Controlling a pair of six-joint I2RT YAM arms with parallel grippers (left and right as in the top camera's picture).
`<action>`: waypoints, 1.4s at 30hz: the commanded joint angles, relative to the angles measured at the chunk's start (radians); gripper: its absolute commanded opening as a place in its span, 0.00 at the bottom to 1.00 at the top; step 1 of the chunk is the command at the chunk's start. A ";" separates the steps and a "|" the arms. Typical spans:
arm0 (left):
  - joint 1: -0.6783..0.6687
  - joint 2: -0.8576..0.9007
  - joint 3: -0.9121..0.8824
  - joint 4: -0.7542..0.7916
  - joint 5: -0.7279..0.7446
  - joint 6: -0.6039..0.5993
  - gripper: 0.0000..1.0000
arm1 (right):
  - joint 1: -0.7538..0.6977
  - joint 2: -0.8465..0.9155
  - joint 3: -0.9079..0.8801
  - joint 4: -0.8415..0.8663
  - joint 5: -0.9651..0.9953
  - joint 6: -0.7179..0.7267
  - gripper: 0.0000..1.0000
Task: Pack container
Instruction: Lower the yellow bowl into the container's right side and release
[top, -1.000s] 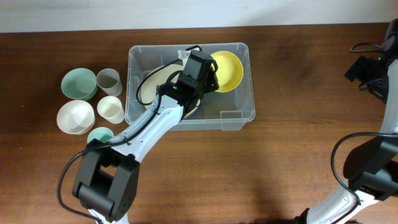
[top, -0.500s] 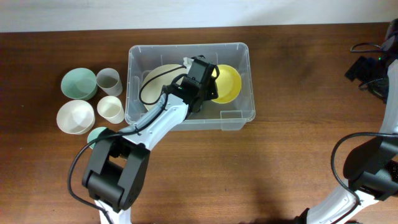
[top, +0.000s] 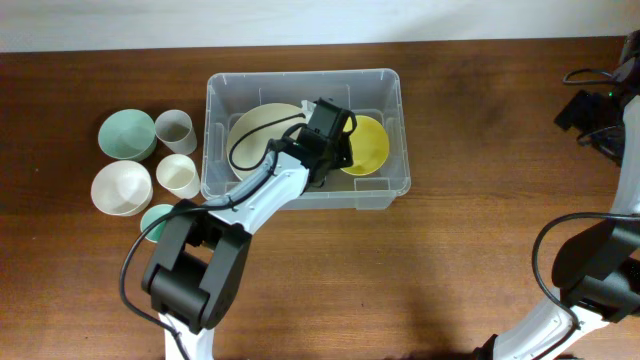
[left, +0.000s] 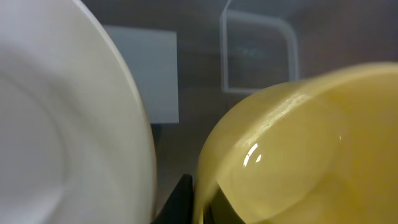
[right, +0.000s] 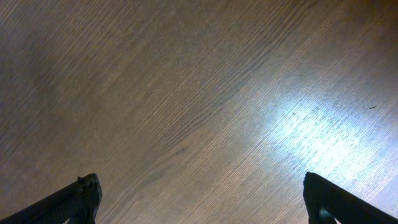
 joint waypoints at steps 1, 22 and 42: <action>-0.006 0.014 0.021 0.003 0.014 0.017 0.11 | -0.002 0.010 -0.006 0.000 0.016 -0.007 0.99; 0.023 0.014 0.021 0.039 0.006 0.025 0.18 | -0.002 0.010 -0.006 0.000 0.016 -0.007 0.99; 0.038 0.015 0.021 0.039 0.008 0.035 0.39 | -0.002 0.010 -0.006 0.000 0.016 -0.007 0.99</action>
